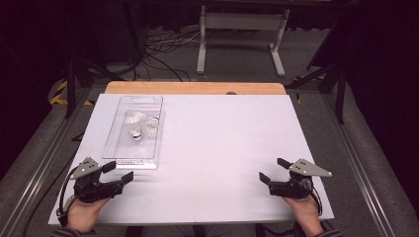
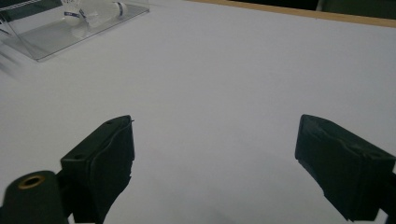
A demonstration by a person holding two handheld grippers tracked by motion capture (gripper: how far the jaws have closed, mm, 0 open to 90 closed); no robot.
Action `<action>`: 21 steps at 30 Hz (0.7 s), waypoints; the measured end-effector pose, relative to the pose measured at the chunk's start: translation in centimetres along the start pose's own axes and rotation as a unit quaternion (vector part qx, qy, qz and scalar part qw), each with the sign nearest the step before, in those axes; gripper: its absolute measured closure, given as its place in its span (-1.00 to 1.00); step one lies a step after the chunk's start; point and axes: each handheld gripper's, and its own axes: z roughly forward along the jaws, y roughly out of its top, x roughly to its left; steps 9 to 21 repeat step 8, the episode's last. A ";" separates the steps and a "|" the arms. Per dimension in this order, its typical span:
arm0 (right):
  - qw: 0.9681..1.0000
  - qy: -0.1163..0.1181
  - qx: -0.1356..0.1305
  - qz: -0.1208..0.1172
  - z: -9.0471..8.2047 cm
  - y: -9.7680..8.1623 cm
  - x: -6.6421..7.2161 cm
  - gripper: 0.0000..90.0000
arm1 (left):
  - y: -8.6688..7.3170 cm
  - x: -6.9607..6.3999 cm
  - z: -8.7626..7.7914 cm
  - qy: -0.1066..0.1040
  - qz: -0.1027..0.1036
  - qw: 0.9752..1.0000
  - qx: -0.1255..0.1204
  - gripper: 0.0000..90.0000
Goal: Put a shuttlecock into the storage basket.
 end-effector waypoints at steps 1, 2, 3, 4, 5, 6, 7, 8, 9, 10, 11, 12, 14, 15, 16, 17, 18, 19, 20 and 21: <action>1.000 0.000 0.000 -0.001 0.0 0.0 0.0 -0.72 | 0.0 0.0 0.0 0.000 -0.001 1.000 -0.001 -0.55; 1.000 0.001 0.000 -0.001 0.0 0.0 0.0 -0.72 | 0.0 0.0 0.0 0.000 -0.002 1.000 -0.001 -0.55; 1.000 0.001 0.001 -0.001 0.0 0.0 0.0 -0.72 | 0.0 0.0 0.0 0.000 -0.002 1.000 -0.001 -0.55; 1.000 0.001 0.001 -0.001 0.1 0.0 0.0 -0.72 | 0.0 0.0 0.0 0.000 -0.002 1.000 -0.001 -0.55; 1.000 0.001 0.001 -0.001 0.1 0.0 0.0 -0.72 | 0.0 0.0 0.0 -0.001 -0.002 1.000 -0.001 -0.55; 1.000 0.001 0.001 -0.001 0.1 0.0 0.0 -0.72 | 0.0 0.0 0.0 -0.001 -0.002 1.000 -0.001 -0.55; 1.000 0.001 0.001 -0.001 0.1 0.0 0.0 -0.72 | 0.0 0.0 0.0 -0.001 -0.001 1.000 -0.001 -0.55; 1.000 0.001 0.001 -0.001 0.0 0.0 0.0 -0.72 | 0.0 0.0 0.0 -0.002 -0.001 1.000 0.000 -0.55; 1.000 0.001 0.001 -0.001 0.0 0.0 0.0 -0.72 | 0.0 0.0 0.0 -0.002 -0.001 1.000 0.000 -0.55; 1.000 0.001 0.001 -0.001 0.0 0.0 0.0 -0.72 | 0.0 0.0 0.0 -0.002 -0.001 1.000 0.000 -0.55; 1.000 0.001 0.001 -0.001 0.0 0.0 0.0 -0.72 | 0.0 0.0 0.0 -0.002 -0.001 1.000 0.000 -0.55; 1.000 0.001 0.001 -0.001 0.0 0.0 0.0 -0.72 | 0.0 0.0 0.0 -0.002 -0.001 1.000 0.000 -0.55; 1.000 0.001 0.001 -0.001 0.0 0.0 0.0 -0.72 | 0.0 0.0 0.0 -0.002 -0.001 1.000 0.000 -0.55; 1.000 0.001 0.001 -0.001 0.0 0.0 0.0 -0.72 | 0.0 0.0 0.0 -0.002 -0.001 1.000 0.000 -0.55; 1.000 0.001 0.001 -0.001 0.0 0.0 0.0 -0.72 | 0.0 0.0 0.0 -0.002 -0.001 1.000 0.000 -0.55; 1.000 0.001 0.001 -0.001 0.0 0.0 0.0 -0.72 | 0.0 0.0 0.0 -0.002 -0.001 1.000 0.000 -0.55; 1.000 0.001 0.001 -0.001 0.0 0.0 0.0 -0.72 | 0.0 0.0 0.0 -0.002 -0.001 1.000 0.000 -0.55; 1.000 0.001 0.001 -0.001 0.0 0.0 0.0 -0.72 | 0.0 0.0 0.0 -0.002 -0.001 1.000 0.000 -0.55; 1.000 0.001 0.001 -0.001 0.0 0.0 0.0 -0.72 | 0.0 0.0 0.0 -0.002 -0.001 1.000 0.000 -0.55; 1.000 0.001 0.001 -0.001 0.0 0.0 0.0 -0.72 | 0.0 0.0 0.0 -0.002 -0.001 1.000 0.000 -0.55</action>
